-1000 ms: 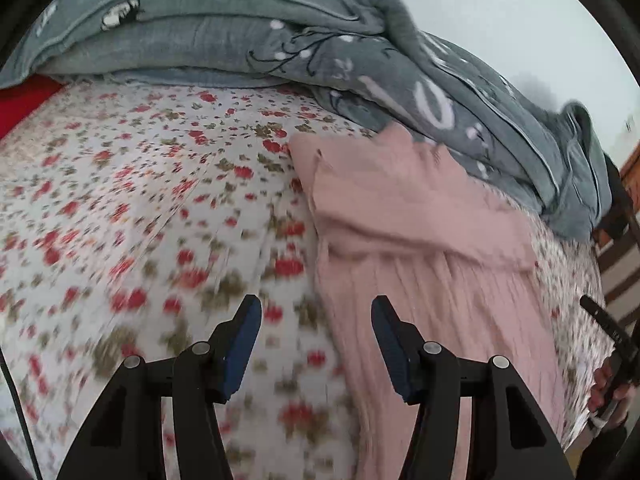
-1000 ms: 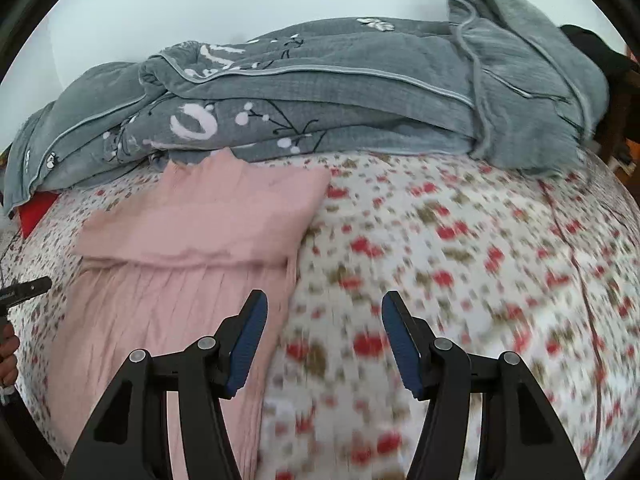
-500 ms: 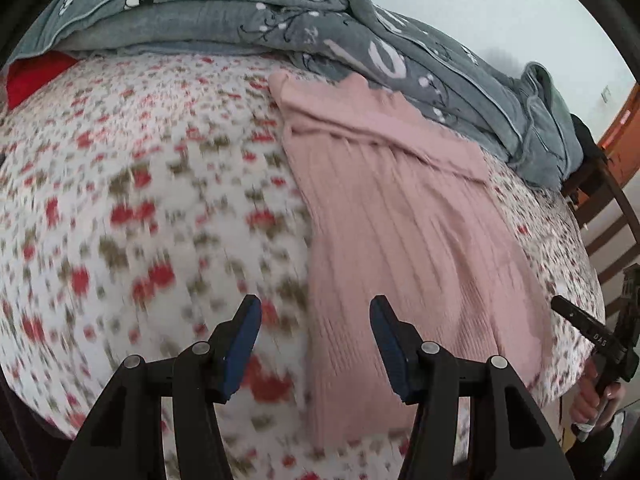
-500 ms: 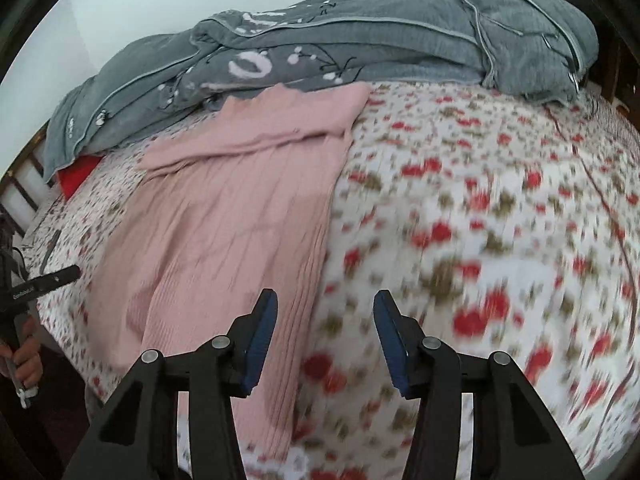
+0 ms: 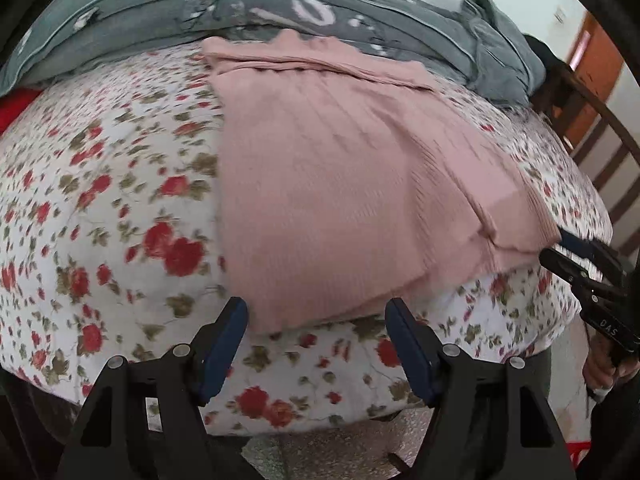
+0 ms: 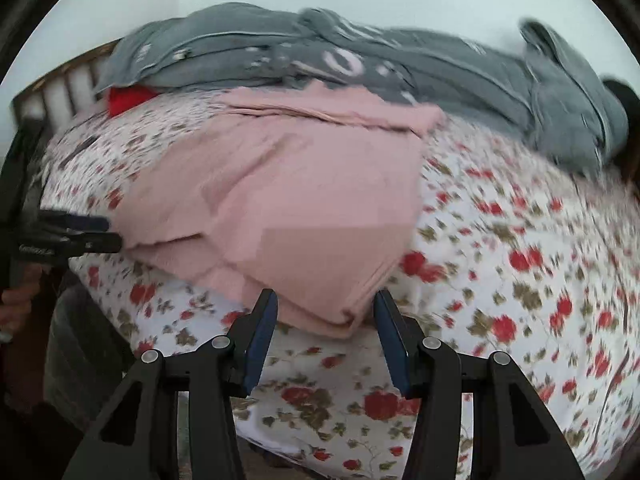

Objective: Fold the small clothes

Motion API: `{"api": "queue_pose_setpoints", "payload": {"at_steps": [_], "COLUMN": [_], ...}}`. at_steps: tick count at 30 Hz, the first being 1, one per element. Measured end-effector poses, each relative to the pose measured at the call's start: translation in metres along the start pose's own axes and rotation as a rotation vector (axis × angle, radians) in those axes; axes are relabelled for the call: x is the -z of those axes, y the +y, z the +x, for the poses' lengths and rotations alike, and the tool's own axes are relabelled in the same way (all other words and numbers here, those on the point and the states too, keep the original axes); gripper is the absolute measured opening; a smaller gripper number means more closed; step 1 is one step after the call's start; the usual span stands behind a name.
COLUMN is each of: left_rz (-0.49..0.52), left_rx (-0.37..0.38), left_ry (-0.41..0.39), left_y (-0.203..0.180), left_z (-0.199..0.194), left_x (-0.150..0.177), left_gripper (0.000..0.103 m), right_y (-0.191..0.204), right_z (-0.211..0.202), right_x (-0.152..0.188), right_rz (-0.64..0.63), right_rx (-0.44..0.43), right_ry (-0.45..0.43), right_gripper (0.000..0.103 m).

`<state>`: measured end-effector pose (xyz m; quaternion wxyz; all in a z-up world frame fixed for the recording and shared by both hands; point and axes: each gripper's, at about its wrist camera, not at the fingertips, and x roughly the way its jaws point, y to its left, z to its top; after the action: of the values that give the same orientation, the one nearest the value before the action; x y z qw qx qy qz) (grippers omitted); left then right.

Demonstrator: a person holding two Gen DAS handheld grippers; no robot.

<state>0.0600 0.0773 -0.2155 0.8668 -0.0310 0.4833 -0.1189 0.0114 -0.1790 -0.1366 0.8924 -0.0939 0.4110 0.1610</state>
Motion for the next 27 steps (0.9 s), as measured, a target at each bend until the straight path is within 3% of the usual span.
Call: {"api": "queue_pose_setpoints", "payload": {"at_steps": [3,7,10,12,13,14,15,17,19,22,27], "left_rz": [0.051,0.09,0.117,0.129,0.129,0.125,0.122,0.109,0.081,0.03,0.008], "left_rx": [-0.002,-0.052,-0.094,-0.114,-0.118,-0.135,-0.143,-0.141,-0.133,-0.077,-0.074], "left_ry": [-0.01,-0.016,-0.05,-0.066,-0.073,-0.083,-0.089,-0.099,-0.1,-0.105,-0.155], "left_y": [-0.015,-0.027,-0.033,-0.034,-0.033,-0.031,-0.029,-0.019,-0.005,0.014,0.029], "left_z": [0.008,0.021,0.022,0.021,0.02,0.018,0.014,0.007,0.002,-0.006,-0.025], "left_x": [0.001,0.002,0.004,0.005,0.006,0.007,0.009,0.011,0.01,0.01,0.016], "left_gripper": [0.07,0.079,0.079,0.079,0.072,0.06,0.055,0.026,0.011,0.008,0.008], "right_y": [0.011,0.017,0.017,0.016,0.016,0.017,0.017,0.012,0.003,-0.01,-0.035], "right_z": [0.006,0.029,0.039,0.04,0.039,0.037,0.036,0.031,0.022,0.006,-0.012], "right_x": [0.001,0.003,0.004,0.004,0.004,0.004,0.003,0.003,0.002,-0.003,-0.003], "right_rz": [-0.046,-0.081,-0.098,-0.099,-0.1,-0.109,-0.12,-0.123,-0.092,-0.024,0.097], "right_rx": [-0.019,0.027,0.072,0.087,0.091,0.108,0.136,0.138,0.122,0.086,0.015], "right_ry": [-0.012,0.017,0.015,0.006,0.0,-0.01,-0.019,-0.02,-0.037,-0.085,-0.145], "right_gripper": [0.05,0.052,0.057,0.054,0.049,0.032,0.024,0.013,0.007,0.007,0.006]}}
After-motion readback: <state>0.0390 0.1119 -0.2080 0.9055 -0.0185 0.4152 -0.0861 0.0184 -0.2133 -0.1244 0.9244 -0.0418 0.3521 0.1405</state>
